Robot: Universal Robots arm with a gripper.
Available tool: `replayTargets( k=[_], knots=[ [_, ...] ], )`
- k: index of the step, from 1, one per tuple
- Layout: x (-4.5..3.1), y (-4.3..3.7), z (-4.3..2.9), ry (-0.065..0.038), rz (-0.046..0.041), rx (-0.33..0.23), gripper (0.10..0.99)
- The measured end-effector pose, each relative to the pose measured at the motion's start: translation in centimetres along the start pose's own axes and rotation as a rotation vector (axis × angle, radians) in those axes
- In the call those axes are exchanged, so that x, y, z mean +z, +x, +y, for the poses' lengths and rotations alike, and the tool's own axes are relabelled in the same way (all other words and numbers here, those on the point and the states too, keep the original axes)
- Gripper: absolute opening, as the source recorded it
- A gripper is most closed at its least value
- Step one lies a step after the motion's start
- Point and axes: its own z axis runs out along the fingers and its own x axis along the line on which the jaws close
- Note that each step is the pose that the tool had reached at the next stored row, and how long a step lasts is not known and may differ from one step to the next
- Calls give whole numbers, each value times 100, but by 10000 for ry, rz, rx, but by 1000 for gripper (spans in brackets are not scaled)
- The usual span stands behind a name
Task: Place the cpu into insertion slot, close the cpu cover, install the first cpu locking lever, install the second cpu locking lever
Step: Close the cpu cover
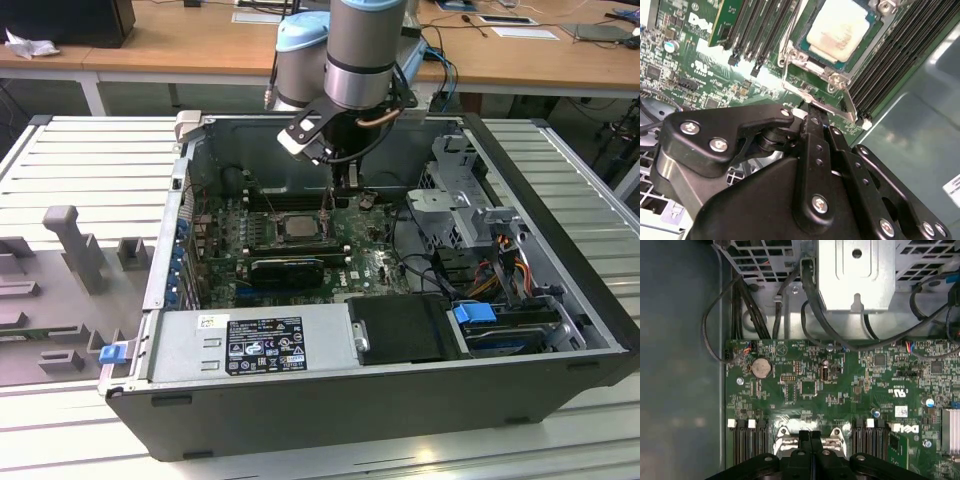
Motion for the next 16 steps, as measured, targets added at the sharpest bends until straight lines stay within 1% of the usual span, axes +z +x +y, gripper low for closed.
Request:
replayTargets(
  k=[2, 5, 6, 12, 14, 16],
  knots=[
    [-1, -1, -79, -18, 1, 1, 106],
    [2, -1, -179, -34, 4, 1, 106],
    [22, -2, -199, -33, 1, 1, 106],
    [139, -8, -239, -31, 2, -35, 106],
    [175, -10, -281, -30, 14, -70, 106],
    [182, -12, -363, -28, 19, -80, 106]
  ],
)
